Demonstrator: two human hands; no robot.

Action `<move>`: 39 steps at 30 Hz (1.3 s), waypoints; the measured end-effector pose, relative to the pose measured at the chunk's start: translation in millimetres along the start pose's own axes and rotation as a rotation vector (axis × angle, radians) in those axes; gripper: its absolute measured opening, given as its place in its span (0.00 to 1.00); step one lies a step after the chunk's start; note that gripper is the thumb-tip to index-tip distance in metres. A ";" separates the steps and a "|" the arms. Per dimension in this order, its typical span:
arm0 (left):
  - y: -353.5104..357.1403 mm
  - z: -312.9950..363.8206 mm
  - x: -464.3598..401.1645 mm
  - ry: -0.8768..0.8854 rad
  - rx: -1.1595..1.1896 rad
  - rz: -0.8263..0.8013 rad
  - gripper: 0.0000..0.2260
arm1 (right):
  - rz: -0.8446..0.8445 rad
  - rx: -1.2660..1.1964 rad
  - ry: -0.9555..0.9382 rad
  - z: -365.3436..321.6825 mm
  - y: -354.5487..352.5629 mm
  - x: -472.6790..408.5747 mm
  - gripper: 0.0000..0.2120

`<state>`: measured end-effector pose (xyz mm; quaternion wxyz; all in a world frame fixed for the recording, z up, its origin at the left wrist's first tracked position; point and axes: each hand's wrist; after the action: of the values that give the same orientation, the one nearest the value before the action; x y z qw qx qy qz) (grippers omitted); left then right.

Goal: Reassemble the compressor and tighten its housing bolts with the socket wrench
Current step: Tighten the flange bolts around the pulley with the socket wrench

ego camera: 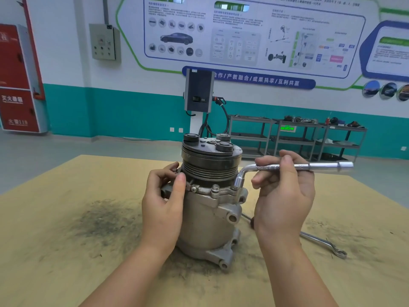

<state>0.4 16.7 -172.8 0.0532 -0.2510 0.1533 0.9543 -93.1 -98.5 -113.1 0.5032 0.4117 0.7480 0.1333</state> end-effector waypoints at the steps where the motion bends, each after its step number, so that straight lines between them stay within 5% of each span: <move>1: 0.3 0.0 0.6 -0.001 0.003 0.000 0.04 | 0.015 -0.021 0.040 0.6 -1.6 -2.4 0.09; 10: 2.6 -1.3 3.1 0.031 0.009 0.043 0.04 | -0.061 -0.083 0.080 3.5 -5.2 -6.3 0.08; 21: 2.3 -2.4 0.1 -0.028 0.057 0.012 0.08 | 0.023 -0.260 0.395 5.2 -7.5 -16.4 0.11; 26: 3.3 -2.7 -0.3 -0.025 0.043 0.004 0.09 | -0.041 -0.096 -0.058 2.4 -2.5 7.0 0.14; 31: 2.8 -2.2 0.3 -0.039 0.059 0.003 0.09 | -0.465 0.487 -0.577 13.4 10.5 41.3 0.11; 36: 3.1 -2.8 -0.4 -0.043 0.096 0.043 0.07 | -0.570 0.527 -0.650 16.4 8.8 37.2 0.10; 39: 0.9 -4.2 -9.3 -0.125 0.098 0.142 0.08 | -0.391 0.337 -0.465 7.7 6.9 26.9 0.13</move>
<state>10.3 14.4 -171.4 0.0072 -0.1767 0.2136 0.9608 -87.3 -75.7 -129.7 0.6011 0.3572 0.6895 -0.1886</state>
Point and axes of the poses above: each hand's wrist, its own x-axis away from the middle knuckle, its own y-axis out of the palm, z = x × y, and after that the axes turned 9 degrees about -y, right-handed
